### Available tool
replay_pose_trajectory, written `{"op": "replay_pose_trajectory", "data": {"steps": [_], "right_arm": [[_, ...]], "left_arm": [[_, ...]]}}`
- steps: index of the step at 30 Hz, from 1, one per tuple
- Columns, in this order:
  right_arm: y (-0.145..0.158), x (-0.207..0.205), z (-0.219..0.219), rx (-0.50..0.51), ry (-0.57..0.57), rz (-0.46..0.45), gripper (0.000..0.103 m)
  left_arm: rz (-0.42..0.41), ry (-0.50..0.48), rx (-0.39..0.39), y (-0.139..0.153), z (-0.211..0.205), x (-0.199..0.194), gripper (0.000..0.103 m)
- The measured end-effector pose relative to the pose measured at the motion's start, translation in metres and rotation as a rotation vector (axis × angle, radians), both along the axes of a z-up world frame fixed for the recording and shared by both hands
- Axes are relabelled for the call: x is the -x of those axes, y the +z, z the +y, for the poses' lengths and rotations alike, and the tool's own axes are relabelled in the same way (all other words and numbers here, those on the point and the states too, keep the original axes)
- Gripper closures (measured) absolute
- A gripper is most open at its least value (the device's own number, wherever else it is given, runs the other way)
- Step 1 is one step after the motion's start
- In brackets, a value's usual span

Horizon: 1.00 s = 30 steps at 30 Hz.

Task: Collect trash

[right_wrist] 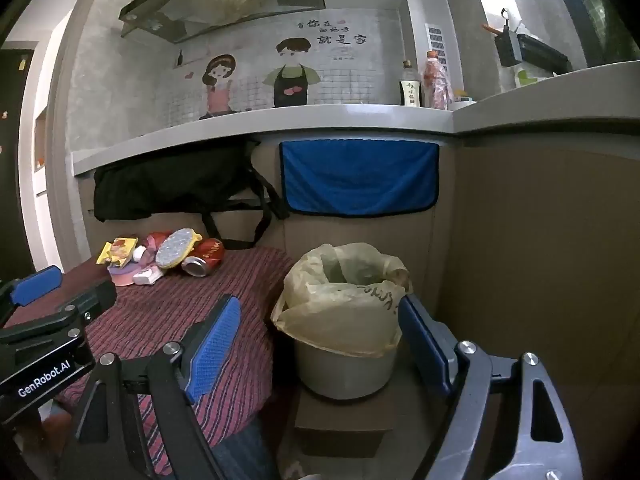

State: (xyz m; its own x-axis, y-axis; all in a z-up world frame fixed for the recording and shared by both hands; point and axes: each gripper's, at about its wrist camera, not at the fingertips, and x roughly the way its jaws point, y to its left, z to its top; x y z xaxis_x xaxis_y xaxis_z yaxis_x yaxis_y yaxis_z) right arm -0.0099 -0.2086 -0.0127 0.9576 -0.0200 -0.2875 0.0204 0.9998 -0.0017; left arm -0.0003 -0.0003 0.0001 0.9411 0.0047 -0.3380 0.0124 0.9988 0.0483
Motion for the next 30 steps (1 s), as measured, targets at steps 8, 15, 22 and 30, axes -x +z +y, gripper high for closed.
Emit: {"op": "replay_pose_trajectory", "data": {"steps": [8,15,22,30], "right_arm": [[-0.0010,-0.0015,0.0048,0.006,0.002,0.011,0.024],[-0.0025,-0.0020,0.0026,-0.003,0.005,0.012,0.024],[-0.0032,-0.0025,0.0027,-0.005,0.002,0.013,0.024],[-0.0043,-0.0039,0.0034,-0.007,0.003,0.015,0.024]], "left_arm": [[0.017,0.001,0.006,0.0000,0.0001,-0.0004,0.029],[0.017,0.002,0.006,0.0002,0.0003,-0.0001,0.029],[0.020,0.001,0.006,0.0002,0.0004,-0.0001,0.029],[0.023,0.001,0.007,0.0001,0.0003,-0.0006,0.029]]}}
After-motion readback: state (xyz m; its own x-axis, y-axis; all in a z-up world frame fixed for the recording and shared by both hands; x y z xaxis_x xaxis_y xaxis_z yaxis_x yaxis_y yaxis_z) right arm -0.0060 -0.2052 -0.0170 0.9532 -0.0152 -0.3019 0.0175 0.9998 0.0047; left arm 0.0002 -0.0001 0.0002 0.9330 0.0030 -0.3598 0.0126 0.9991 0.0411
